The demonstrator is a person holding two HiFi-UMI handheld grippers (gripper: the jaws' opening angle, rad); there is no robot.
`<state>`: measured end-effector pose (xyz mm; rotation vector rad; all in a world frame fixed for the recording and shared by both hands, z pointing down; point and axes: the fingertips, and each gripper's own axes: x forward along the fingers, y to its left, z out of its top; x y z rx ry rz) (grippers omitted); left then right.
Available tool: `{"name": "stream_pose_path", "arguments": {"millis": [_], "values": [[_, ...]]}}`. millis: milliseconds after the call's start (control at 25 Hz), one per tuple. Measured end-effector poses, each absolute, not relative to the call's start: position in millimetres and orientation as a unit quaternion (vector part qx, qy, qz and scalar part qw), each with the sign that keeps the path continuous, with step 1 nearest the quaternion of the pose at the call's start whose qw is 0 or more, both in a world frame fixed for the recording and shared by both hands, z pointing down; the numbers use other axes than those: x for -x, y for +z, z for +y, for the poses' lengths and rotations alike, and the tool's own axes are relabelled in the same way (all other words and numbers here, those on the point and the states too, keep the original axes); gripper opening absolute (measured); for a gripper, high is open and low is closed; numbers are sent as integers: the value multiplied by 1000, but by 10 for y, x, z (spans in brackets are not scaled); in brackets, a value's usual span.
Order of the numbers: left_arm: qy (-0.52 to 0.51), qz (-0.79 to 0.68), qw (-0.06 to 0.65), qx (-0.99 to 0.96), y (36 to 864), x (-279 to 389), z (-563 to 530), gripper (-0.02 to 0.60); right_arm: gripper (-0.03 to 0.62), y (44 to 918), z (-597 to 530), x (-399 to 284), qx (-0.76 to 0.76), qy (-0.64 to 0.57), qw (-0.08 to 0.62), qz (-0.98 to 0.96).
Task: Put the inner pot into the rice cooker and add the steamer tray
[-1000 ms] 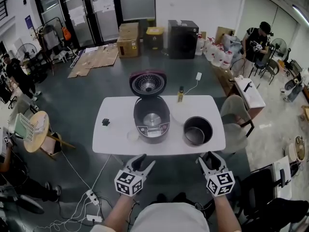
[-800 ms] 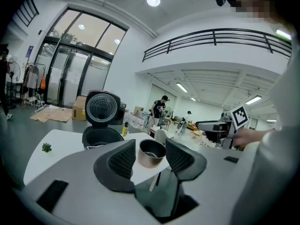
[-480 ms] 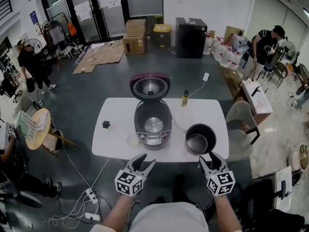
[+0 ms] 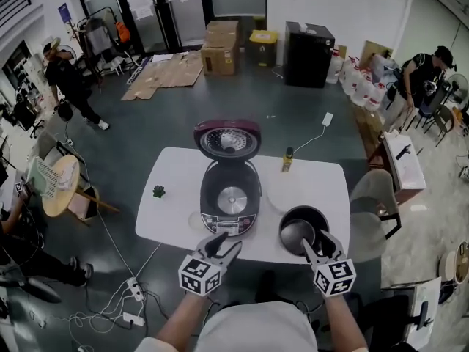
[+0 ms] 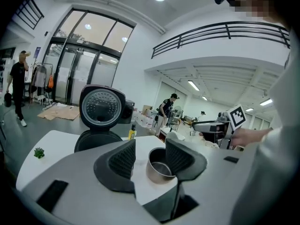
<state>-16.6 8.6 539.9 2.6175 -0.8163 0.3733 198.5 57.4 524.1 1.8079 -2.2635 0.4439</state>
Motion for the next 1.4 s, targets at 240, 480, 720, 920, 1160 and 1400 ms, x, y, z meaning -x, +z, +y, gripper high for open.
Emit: {"name": "stream_pose_path", "arguments": {"millis": [240, 480, 720, 920, 1160, 1400], "values": [[148, -299, 196, -922, 5525, -216, -148, 216, 214, 5377, 183, -2284, -589, 162, 117, -783], [162, -297, 207, -918, 5679, -537, -358, 218, 213, 5605, -54, -2470, -570, 173, 140, -791], [187, -276, 217, -917, 5877, -893, -427, 218, 212, 5854, -126, -2645, -565, 194, 156, -786], [205, -253, 217, -920, 6016, -1157, -506, 218, 212, 6020, -151, -2824, -582, 211, 161, -769], [225, -226, 231, -919, 6291, -1372, -537, 218, 212, 6267, -73, -3015, -604, 232, 172, -743], [249, -205, 245, -914, 6648, -1614, -538, 221, 212, 6589, -47, -3196, -618, 254, 189, -720]]}}
